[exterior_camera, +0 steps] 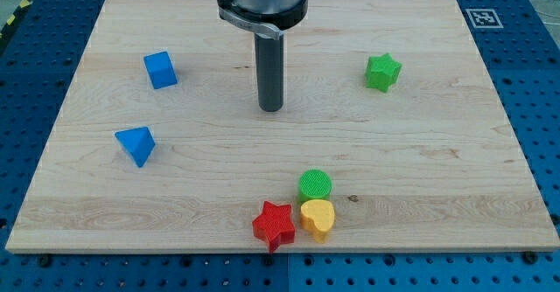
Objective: Push the yellow hexagonred circle towards the top center of the board
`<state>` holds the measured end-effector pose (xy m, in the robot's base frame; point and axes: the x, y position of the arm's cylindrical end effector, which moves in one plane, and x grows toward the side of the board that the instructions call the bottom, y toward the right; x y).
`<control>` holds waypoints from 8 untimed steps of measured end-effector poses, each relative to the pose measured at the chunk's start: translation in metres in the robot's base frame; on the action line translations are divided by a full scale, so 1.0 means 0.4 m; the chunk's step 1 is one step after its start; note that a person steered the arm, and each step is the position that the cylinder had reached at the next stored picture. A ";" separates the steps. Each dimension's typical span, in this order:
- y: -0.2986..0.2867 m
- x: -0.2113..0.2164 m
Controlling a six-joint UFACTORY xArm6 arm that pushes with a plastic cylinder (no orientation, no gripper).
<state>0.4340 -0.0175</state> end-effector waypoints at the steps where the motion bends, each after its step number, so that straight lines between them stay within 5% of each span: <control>1: -0.003 0.000; 3: -0.049 -0.001; 8: -0.014 -0.283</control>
<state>0.3210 -0.0233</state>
